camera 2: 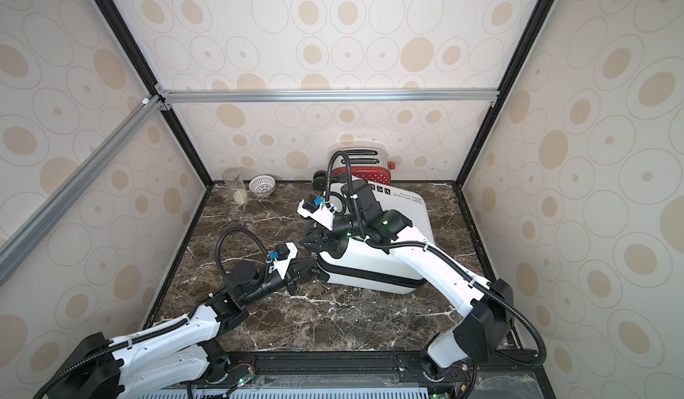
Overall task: Open the suitcase zippers
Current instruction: Unzip the zipper on the suitcase.
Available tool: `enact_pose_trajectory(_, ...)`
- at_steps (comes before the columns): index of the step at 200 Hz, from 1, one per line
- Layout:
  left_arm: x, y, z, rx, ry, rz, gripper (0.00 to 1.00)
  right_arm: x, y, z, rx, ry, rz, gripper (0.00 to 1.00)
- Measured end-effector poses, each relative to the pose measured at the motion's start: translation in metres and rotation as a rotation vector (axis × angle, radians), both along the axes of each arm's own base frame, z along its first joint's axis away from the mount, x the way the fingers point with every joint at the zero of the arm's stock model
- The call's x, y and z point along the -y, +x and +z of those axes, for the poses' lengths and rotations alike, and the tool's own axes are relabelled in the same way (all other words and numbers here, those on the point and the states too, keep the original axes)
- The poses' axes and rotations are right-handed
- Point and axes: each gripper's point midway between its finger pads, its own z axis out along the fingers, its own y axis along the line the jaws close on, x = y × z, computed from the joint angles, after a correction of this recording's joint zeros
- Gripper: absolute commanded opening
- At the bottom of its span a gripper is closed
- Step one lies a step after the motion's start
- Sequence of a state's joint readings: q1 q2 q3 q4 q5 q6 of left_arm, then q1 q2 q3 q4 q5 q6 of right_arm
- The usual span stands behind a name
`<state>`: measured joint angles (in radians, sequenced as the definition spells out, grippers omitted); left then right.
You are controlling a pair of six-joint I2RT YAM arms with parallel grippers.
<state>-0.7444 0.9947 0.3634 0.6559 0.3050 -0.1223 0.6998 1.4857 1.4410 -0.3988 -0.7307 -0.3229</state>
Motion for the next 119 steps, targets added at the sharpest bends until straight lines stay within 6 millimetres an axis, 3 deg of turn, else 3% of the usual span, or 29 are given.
enact_pose_trajectory(88, -0.009, 0.015, 0.002, 0.018, 0.101, 0.088, 0.0, 0.007, -0.02, -0.001, -0.006, 0.005, 0.07, 0.0)
enact_pose_trajectory(119, -0.02, 0.036, 0.011, 0.02, 0.122, 0.129, 0.0, 0.012, -0.036, 0.003, -0.007, 0.022, 0.122, 0.0)
